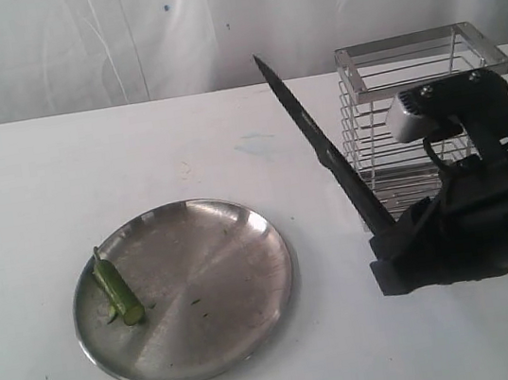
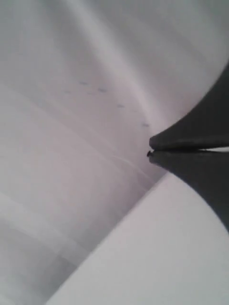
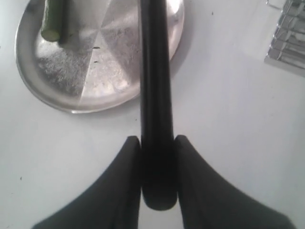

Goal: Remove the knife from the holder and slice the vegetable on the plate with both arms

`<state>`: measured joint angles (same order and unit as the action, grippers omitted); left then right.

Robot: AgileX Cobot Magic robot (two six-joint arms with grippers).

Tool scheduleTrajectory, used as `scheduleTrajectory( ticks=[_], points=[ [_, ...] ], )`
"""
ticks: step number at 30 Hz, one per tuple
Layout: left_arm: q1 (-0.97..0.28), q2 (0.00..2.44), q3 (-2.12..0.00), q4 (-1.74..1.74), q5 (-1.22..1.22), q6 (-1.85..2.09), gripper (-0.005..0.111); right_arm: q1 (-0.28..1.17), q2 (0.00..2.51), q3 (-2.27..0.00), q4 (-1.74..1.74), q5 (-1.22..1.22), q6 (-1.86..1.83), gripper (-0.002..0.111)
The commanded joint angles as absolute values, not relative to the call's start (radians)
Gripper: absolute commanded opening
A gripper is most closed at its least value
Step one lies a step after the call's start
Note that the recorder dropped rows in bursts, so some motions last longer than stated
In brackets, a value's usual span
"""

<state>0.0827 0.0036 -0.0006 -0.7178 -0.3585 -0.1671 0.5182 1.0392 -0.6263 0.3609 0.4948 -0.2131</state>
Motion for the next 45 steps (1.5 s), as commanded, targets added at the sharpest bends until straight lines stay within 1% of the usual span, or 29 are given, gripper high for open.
scheduleTrajectory(
  ticks=[1,3,5,7,9,11,14,15,16,19,20,22,24,28,30,33,35,36,38,40,41,43,45],
  points=[
    [0.078,0.004,-0.045,-0.694,-0.729,-0.371,0.0,0.524,1.058,-0.597,0.372,0.412,-0.248,0.0],
    [0.078,0.053,-0.145,-0.56,-0.7,-0.419,0.0,0.533,1.076,-0.597,0.428,0.414,-0.294,0.0],
    [0.078,0.147,-0.259,-0.329,-0.61,-0.404,0.0,0.54,1.096,-0.597,0.492,0.408,-0.376,0.0],
    [0.078,0.289,-0.385,0.07,-0.499,-0.37,0.0,0.54,1.113,-0.597,0.543,0.406,-0.424,0.0],
    [0.078,0.442,-0.472,0.543,-0.412,-0.471,0.0,0.54,1.118,-0.597,0.555,0.406,-0.434,0.0],
    [0.078,0.592,-0.515,0.904,-0.353,-0.689,0.0,0.54,1.119,-0.597,0.556,0.409,-0.434,0.0],
    [0.078,0.781,-0.518,1.448,-0.321,-1.205,0.0,0.54,1.121,-0.595,0.575,0.403,-0.449,0.0],
    [0.078,0.823,-0.522,1.67,-0.374,-1.394,0.0,0.54,1.121,-0.595,0.575,0.403,-0.449,0.0],
    [0.078,0.86,-0.525,1.744,-0.47,-1.516,0.0,0.54,1.121,-0.595,0.575,0.403,-0.449,0.0],
    [0.073,0.953,-0.512,1.744,-0.719,-1.563,0.0,0.54,1.12,-0.59,0.581,0.421,-0.449,0.0],
    [0.071,0.973,-0.509,1.744,-0.76,-1.563,0.0,0.54,1.12,-0.587,0.582,0.424,-0.449,0.0],
    [0.067,0.998,-0.509,1.744,-0.717,-1.563,0.0,0.54,1.12,-0.585,0.585,0.426,-0.449,0.0],
    [0.067,1.0,-0.519,1.744,-0.571,-1.57,0.0,0.54,1.12,-0.585,0.585,0.431,-0.449,0.0],
    [0.067,1.0,-0.53,1.744,-0.169,-1.576,0.0,0.54,1.12,-0.585,0.583,0.431,-0.449,0.0],
    [0.067,1.0,-0.528,1.744,0.027,-1.408,0.0,0.54,1.12,-0.585,0.58,0.44,-0.453,0.0],
    [0.067,1.009,-0.508,1.711,0.361,-0.94,0.0,0.54,1.12,-0.583,0.576,0.457,-0.47,0.0],
    [0.067,1.03,-0.511,1.481,0.551,-0.501,0.0,0.54,1.12,-0.578,0.576,0.453,-0.47,0.0],
    [0.067,1.038,-0.516,1.372,0.579,-0.352,0.0,0.54,1.12,-0.573,0.576,0.445,-0.47,0.0],
    [0.045,1.046,-0.54,1.067,0.506,-0.064,0.0,0.54,1.12,-0.567,0.576,0.43,-0.47,0.0],
    [-0.014,1.053,-0.575,0.626,0.418,0.237,0.0,0.54,1.127,-0.568,0.576,0.432,-0.471,0.0],
    [-0.055,1.061,-0.602,0.384,0.415,0.431,0.0,0.54,1.13,-0.568,0.573,0.432,-0.471,0.0],
    [-0.133,1.077,-0.658,0.0,0.543,0.856,0.0,0.54,1.137,-0.568,0.574,0.432,-0.471,0.0],
    [-0.19,1.102,-0.7,-0.216,0.715,1.289,0.0,0.54,1.146,-0.568,0.574,0.434,-0.471,0.0]
  ],
)
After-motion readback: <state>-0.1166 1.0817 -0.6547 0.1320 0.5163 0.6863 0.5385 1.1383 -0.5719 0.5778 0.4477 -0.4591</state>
